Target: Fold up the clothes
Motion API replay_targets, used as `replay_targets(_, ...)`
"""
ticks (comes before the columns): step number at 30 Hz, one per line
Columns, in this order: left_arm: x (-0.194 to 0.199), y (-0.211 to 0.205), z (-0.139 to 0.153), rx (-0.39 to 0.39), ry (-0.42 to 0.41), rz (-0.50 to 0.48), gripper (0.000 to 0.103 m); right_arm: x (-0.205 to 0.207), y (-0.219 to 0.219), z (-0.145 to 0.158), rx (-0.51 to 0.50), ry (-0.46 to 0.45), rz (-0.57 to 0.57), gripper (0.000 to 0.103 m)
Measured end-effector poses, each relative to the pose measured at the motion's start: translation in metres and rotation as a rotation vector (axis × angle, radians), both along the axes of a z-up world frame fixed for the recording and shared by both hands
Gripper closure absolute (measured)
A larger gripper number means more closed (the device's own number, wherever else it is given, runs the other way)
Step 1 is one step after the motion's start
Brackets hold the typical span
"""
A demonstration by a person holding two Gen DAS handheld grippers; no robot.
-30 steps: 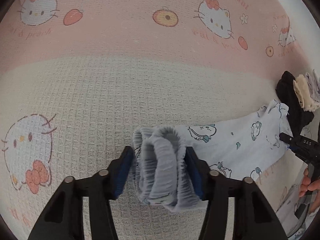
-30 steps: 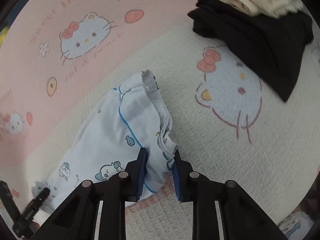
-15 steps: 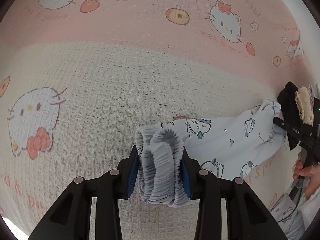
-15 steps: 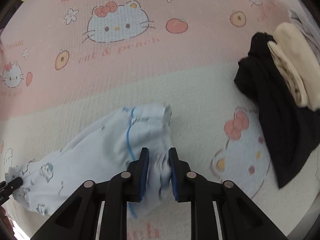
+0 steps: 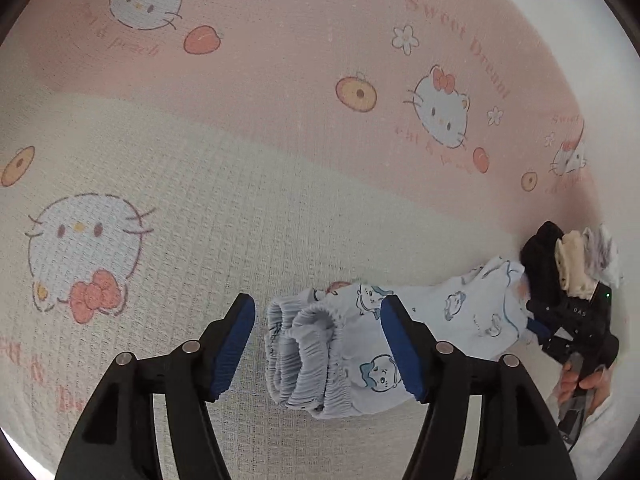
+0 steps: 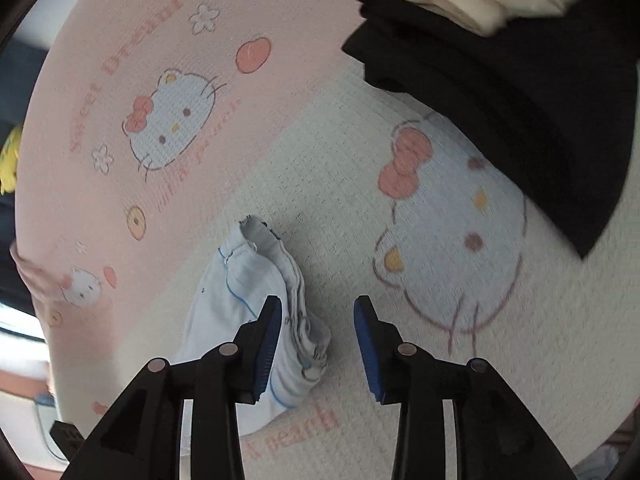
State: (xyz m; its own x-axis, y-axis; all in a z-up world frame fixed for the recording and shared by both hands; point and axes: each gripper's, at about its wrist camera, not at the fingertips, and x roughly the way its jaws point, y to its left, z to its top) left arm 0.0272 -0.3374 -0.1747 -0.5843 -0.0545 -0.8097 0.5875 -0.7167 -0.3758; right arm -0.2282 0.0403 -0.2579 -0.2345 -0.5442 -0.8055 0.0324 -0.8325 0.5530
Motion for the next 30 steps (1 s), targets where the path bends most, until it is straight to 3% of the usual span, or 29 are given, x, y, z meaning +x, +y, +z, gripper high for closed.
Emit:
replay_targets(1,-0.001,-0.002,0.001,-0.007,-0.014,-0.01,0.04,0.003,0.0,0.001,-0.01,-0.004,-0.004,0.058)
replay_targets(6,-0.005,-0.004,-0.001,-0.004,-0.051,-0.117,0.04,0.02,-0.01,0.003,-0.025,-0.018,0.0,0.056)
replay_targets(13,-0.04,-0.002,-0.018,-0.011,-0.109,-0.232,0.04,0.039,-0.006,-0.01,-0.073,-0.1,-0.039,0.055)
replay_targets(20,-0.065,0.007,-0.029,-0.109,-0.198,-0.352,0.04,0.038,-0.017,-0.02,-0.078,-0.088,-0.051,0.055)
replay_targets(24,-0.077,0.013,-0.038,-0.151,-0.243,-0.423,0.04,0.039,-0.035,-0.018,-0.021,-0.034,-0.01,0.055)
replay_targets(30,-0.075,0.017,-0.048,-0.123,-0.271,-0.414,0.04,0.047,-0.069,-0.009,0.193,0.079,0.141,0.056)
